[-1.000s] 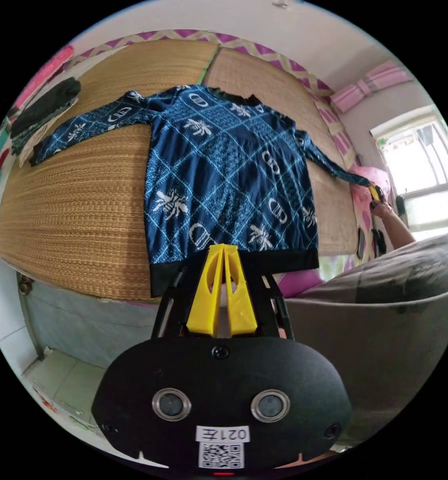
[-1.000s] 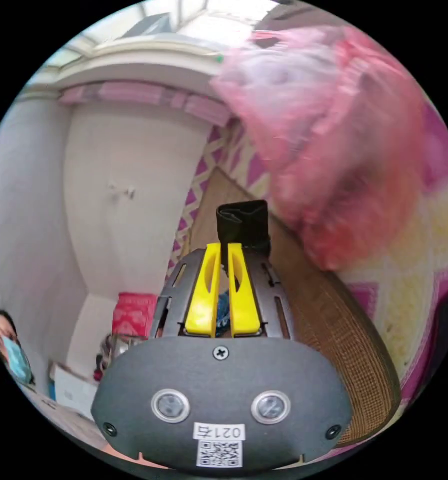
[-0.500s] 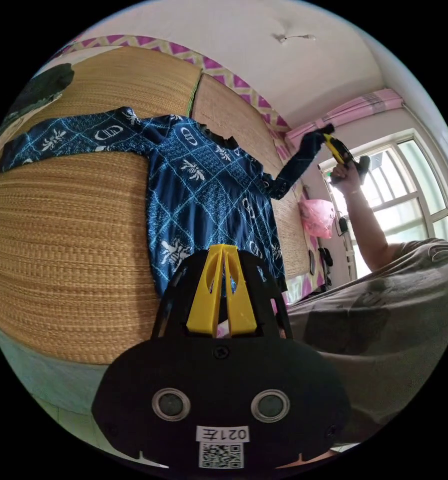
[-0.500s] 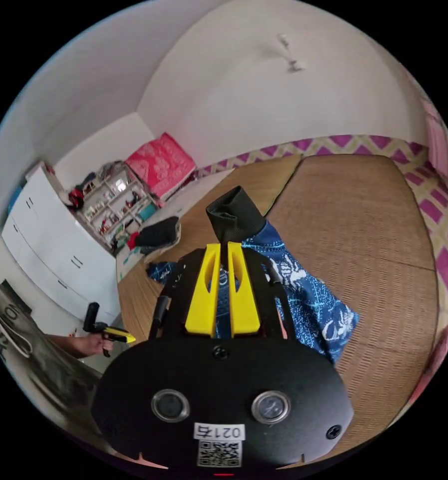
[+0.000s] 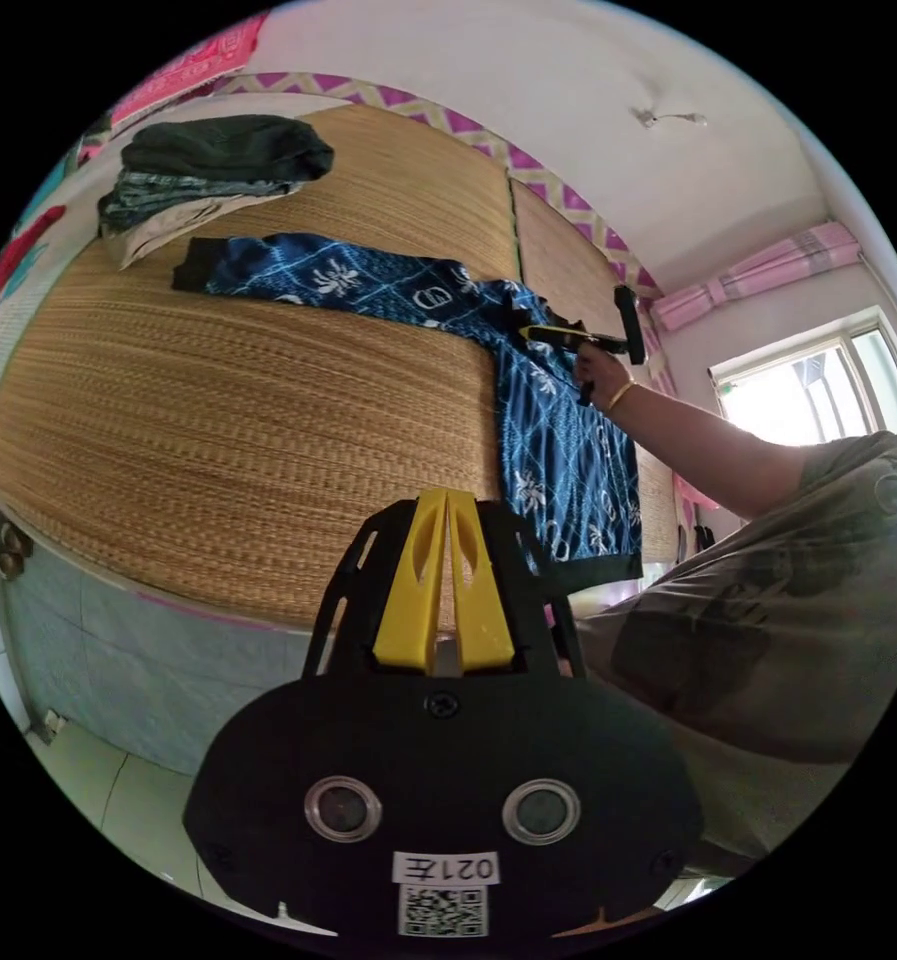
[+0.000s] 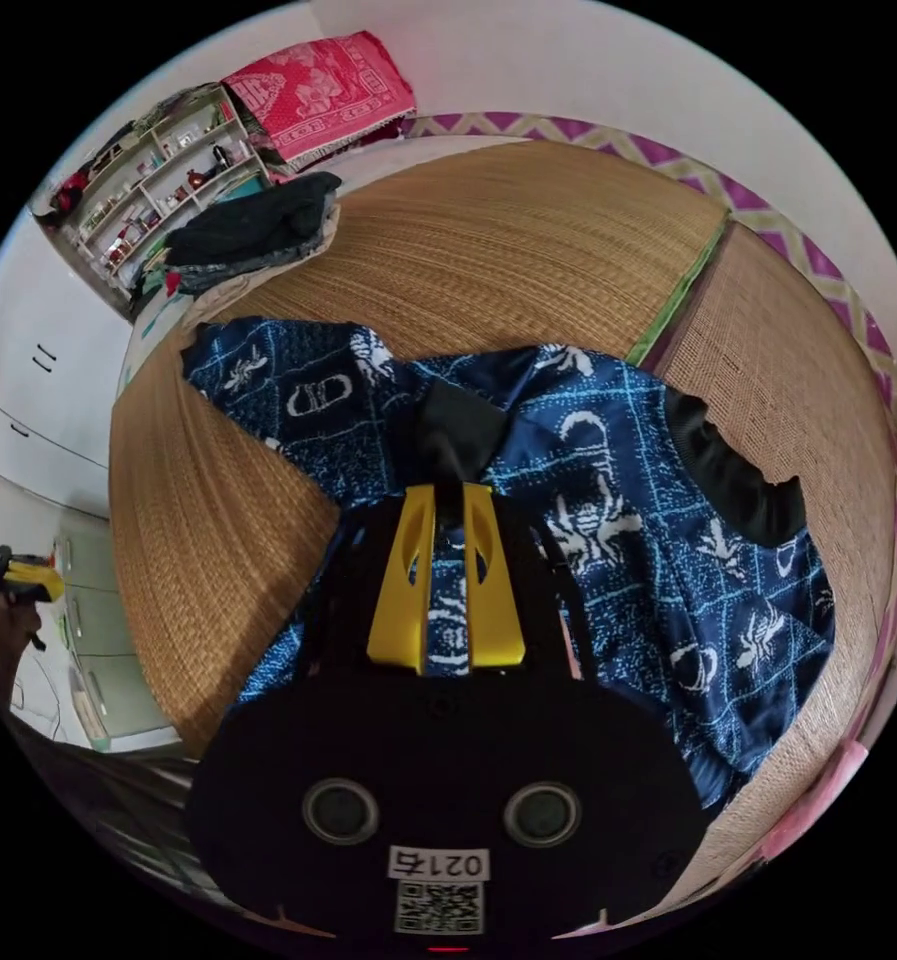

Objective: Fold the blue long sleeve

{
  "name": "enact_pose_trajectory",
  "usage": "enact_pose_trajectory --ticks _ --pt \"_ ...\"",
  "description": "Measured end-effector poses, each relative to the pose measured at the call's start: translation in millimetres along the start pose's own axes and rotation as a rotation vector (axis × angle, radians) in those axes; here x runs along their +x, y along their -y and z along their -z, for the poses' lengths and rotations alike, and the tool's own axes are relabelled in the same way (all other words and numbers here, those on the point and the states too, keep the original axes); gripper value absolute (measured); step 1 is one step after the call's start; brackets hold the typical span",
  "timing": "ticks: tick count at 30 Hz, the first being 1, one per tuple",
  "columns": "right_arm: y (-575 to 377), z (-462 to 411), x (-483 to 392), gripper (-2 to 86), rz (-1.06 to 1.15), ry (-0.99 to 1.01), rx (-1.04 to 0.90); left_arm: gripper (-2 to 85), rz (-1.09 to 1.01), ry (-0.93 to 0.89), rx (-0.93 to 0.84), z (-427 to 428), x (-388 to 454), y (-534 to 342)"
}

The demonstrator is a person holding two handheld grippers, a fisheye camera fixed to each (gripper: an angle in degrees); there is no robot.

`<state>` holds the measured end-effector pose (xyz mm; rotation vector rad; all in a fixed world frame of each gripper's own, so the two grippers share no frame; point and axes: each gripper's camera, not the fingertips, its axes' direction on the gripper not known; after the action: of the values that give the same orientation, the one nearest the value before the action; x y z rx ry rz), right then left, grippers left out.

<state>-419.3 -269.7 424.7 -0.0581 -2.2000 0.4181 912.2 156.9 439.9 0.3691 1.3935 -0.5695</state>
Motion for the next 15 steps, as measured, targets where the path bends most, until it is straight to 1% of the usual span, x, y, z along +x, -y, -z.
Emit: enact_pose_trajectory --ticks 4,6,8,10,11,13,15 --pt "9 17 -2 5.2 0.034 0.002 0.033 -0.9 0.046 -0.035 0.040 -5 -40 22" --pt "19 14 3 3.1 0.022 -0.022 0.024 -0.9 0.086 -0.041 0.069 -11 -57 37" --pt "33 -10 10 0.5 -0.012 -0.081 -0.067 -0.9 0.151 -0.030 0.097 -19 -78 52" --pt "39 -35 4 -0.2 0.047 -0.044 -0.159 -0.7 0.273 -0.034 0.176 -27 -111 65" --pt "39 -39 -2 -0.5 0.081 -0.078 -0.174 -0.7 0.303 -0.054 0.194 -29 -121 68" --pt "39 -19 1 -0.7 0.061 -0.080 -0.109 0.1 0.436 -0.135 0.284 -33 -163 75" --pt "33 12 13 -0.7 0.014 -0.003 -0.019 1.2 0.512 -0.166 0.362 -31 -191 78"
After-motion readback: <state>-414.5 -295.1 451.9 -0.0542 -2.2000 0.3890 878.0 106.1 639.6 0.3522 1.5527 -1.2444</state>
